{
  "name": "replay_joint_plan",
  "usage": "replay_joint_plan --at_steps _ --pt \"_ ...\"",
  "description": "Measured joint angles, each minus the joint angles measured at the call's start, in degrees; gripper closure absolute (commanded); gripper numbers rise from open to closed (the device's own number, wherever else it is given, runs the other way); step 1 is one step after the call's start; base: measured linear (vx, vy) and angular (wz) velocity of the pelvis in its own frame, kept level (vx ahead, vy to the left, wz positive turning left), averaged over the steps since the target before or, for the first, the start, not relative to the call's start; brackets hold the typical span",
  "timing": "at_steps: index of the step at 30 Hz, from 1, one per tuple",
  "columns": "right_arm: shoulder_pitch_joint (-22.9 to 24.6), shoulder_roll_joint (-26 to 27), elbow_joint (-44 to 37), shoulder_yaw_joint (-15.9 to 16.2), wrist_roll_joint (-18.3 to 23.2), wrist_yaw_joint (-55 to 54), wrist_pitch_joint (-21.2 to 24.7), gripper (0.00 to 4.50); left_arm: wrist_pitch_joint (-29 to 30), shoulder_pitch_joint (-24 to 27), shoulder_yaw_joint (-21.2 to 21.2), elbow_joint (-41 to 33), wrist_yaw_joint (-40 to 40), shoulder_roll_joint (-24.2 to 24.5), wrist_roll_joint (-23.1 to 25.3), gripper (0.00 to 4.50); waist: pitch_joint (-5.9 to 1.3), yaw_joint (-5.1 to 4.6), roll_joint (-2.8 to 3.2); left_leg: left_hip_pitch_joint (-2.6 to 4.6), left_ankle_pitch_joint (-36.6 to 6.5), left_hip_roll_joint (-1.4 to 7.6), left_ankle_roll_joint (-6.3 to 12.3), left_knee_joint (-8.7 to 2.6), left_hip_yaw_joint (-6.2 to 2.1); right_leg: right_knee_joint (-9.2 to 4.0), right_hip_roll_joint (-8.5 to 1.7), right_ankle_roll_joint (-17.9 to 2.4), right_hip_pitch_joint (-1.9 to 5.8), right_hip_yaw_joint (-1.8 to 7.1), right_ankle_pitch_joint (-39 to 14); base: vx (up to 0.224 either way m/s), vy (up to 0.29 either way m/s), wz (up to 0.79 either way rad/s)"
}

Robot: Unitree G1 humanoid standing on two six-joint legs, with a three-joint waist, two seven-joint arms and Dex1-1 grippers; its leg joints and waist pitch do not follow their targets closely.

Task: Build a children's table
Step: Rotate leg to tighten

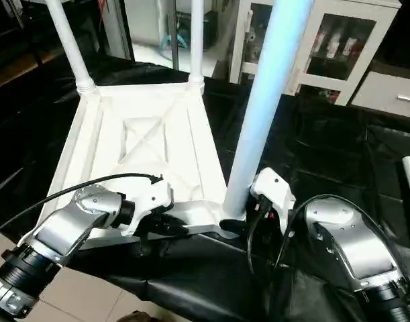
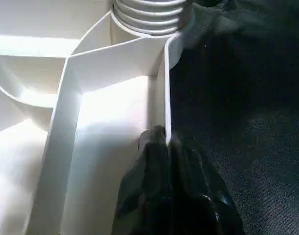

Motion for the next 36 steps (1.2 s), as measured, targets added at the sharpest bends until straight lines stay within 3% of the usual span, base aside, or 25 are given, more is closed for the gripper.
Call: replay_joint_plan --at_steps 2,13,27,29,32,36 --pt "0.03 0.27 0.00 0.28 0.00 0.03 0.01 1.14 0.00 0.00 0.01 0.00 0.00 0.00 0.00 4.50 0.00 -0.01 0.00 0.01 0.00 0.00 0.00 0.00 0.00 0.01 0.00 0.00 0.00 0.00 0.00 0.000 0.000 0.00" --pt "-0.05 0.57 0.09 0.42 -0.18 0.02 0.08 1.85 0.01 0.00 0.02 -0.01 -0.57 0.23 0.00 4.50 0.00 0.00 0.00 0.01 0.00 0.00 0.00 0.00 0.00 0.01 0.00 0.01 0.01 0.00 -0.01 0.000 0.000 0.00" --pt "-0.06 1.26 0.56 0.30 -0.53 -0.30 -0.01 1.89 0.77 0.07 0.18 -0.18 -0.74 0.28 0.01 4.50 -0.01 -0.15 -0.01 0.08 0.01 0.00 -0.01 0.00 0.00 0.04 0.00 0.01 0.06 0.00 -0.01 0.000 0.000 0.00" --pt "-1.10 5.93 3.86 -0.97 -1.25 -5.48 -0.04 1.89 1.48 -0.32 1.79 1.94 2.16 -1.32 0.53 4.50 -0.07 -0.64 -0.13 0.26 0.02 0.00 -0.04 0.00 0.00 0.08 0.00 -0.02 0.16 0.00 0.01 0.000 0.000 0.00" --pt "-3.06 11.77 8.09 -2.91 -2.07 -14.57 0.42 1.90 2.36 -2.13 3.39 5.55 6.93 -4.32 1.03 4.50 -0.04 -2.34 -0.08 0.28 0.04 0.00 -0.06 0.07 -0.01 0.04 -0.02 0.18 0.08 0.00 -0.11 0.000 0.000 0.00" --pt "-4.16 15.60 10.64 -4.99 -2.48 -21.82 0.73 1.91 2.43 -3.45 4.01 8.53 11.50 -7.93 1.72 4.50 -0.05 -3.50 -0.12 0.33 0.04 0.00 -0.06 0.10 -0.01 0.04 -0.02 0.14 0.02 0.00 -0.08 0.000 0.000 0.00"
